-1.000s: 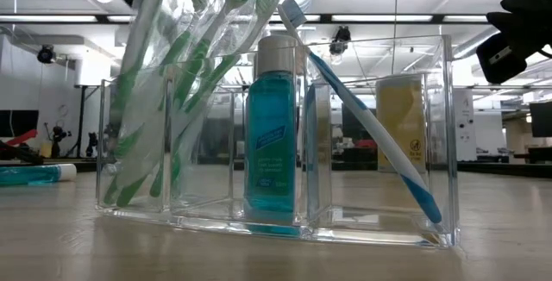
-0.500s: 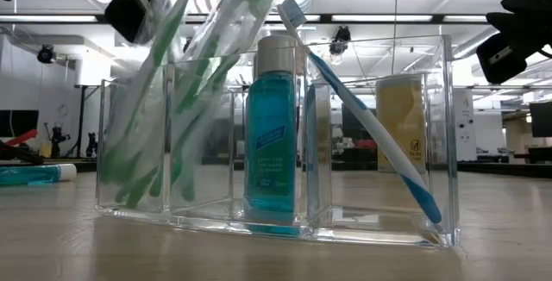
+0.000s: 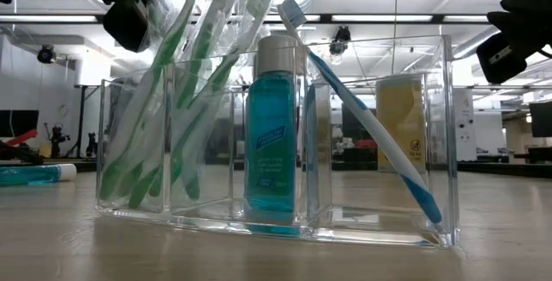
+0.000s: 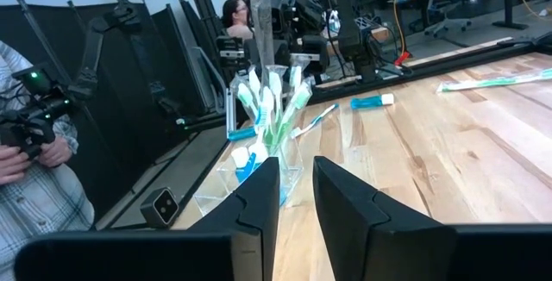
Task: Pick & Place toothbrushing station
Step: Put the green toothbrush into the transparent organizer
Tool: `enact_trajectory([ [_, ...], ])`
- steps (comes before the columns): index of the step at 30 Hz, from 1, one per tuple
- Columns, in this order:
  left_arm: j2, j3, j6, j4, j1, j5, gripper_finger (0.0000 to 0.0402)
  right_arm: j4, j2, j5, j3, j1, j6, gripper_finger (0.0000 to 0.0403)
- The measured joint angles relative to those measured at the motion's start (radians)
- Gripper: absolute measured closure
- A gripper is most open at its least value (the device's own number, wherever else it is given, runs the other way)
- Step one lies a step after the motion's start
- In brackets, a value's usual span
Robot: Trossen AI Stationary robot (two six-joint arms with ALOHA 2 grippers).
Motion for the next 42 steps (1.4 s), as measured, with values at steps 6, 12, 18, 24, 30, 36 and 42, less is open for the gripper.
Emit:
enact_trajectory([
  [6, 0.000, 0.000, 0.000, 0.001, 0.000, 0.000, 0.0342, 0.000, 0.000, 0.000, 0.000, 0.000, 0.000, 0.0326],
  [12, -0.001, 0.000, 0.001, 0.017, 0.000, 0.000, 0.0303, 0.000, 0.000, 0.000, 0.000, 0.000, 0.000, 0.0320],
  [18, -0.035, 0.000, 0.011, 0.017, 0.000, -0.023, 0.0296, 0.000, 0.000, 0.000, 0.000, 0.000, 0.000, 0.0321],
  [24, -0.142, 0.000, 0.124, 0.005, 0.000, -0.041, 0.0296, 0.000, 0.000, 0.000, 0.000, 0.000, 0.000, 0.0331],
  [30, -0.264, 0.000, 0.170, -0.101, 0.000, -0.095, 0.0296, 0.000, 0.000, 0.000, 0.000, 0.000, 0.000, 0.0334],
  [36, -0.289, 0.000, 0.128, -0.213, 0.000, -0.098, 0.0296, 0.000, 0.000, 0.000, 0.000, 0.000, 0.000, 0.0326],
  [42, -0.294, 0.000, 0.130, -0.217, 0.000, -0.183, 0.0296, 0.000, 0.000, 0.000, 0.000, 0.000, 0.000, 0.0321],
])
